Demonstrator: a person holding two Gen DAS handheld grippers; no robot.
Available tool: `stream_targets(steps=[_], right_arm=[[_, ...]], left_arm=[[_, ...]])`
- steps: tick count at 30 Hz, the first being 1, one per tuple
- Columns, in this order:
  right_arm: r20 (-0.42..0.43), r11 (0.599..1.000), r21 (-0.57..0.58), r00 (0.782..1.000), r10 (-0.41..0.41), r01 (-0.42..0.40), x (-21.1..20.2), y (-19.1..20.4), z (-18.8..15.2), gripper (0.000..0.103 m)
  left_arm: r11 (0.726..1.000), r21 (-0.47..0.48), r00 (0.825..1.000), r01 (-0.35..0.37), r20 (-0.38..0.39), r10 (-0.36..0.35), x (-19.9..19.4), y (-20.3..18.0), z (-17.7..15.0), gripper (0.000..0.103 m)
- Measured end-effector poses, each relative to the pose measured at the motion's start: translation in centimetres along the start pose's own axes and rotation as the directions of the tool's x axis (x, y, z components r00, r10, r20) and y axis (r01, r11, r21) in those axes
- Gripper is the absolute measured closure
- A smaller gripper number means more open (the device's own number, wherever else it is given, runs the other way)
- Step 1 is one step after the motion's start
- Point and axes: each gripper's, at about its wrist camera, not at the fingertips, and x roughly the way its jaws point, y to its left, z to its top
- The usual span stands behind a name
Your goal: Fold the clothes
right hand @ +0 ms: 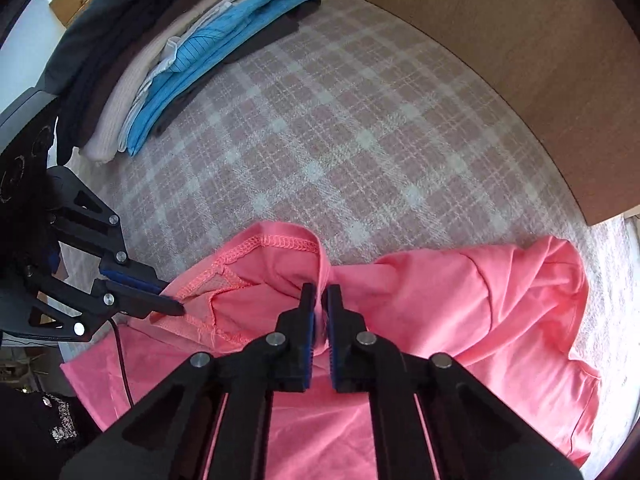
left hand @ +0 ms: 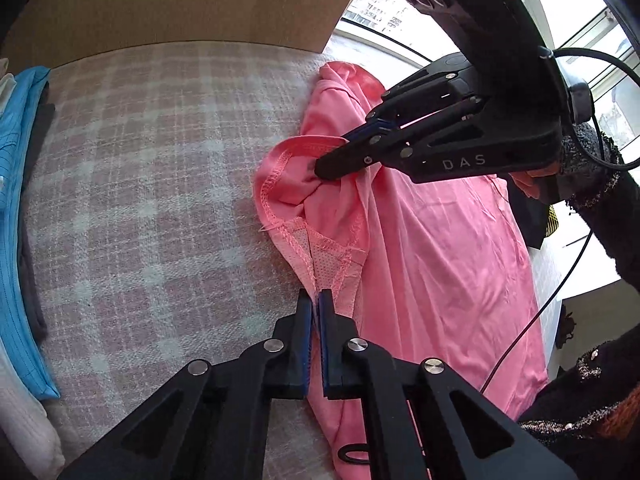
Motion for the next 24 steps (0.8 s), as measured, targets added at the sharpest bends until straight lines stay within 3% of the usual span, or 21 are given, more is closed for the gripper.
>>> stream_targets(steps=[9,13,17,21,24], right_arm=[[0.180,0.997,-0.044,0.982,-0.056,0.065,-5.9,1.1,4.1,0.098],[0.182,0.991,-0.086,0.980,-0.081,0.098,-4.0,2.0,7.4,0.098],[0.147,0.969,-0.154,0.974,-0.173,0.195,1.0,2.9,10.5,0.098],[0.084,0.968,-0.182,0.983,-0.160,0.173,4.2,2.3,12.1,0.098],[0.085,0.967,-0.216,0.989,-0.121,0.136,3.8,2.4,13.1,0.084]], left_arm=[[0.997,-0.020,0.993,-0.075,0.088,0.076,-3.7,0.9,-0.5,0.102],[0.991,-0.061,0.988,-0.123,0.083,0.128,-3.5,2.3,-0.6,0.102],[0.985,-0.092,0.986,-0.149,0.063,0.155,-2.1,3.5,-0.7,0.102],[0.982,-0.087,0.985,-0.167,0.036,0.171,-0.5,4.1,-0.5,0.102],[0.978,-0.092,0.981,-0.187,0.031,0.190,-0.6,4.2,-0.3,0.102]])
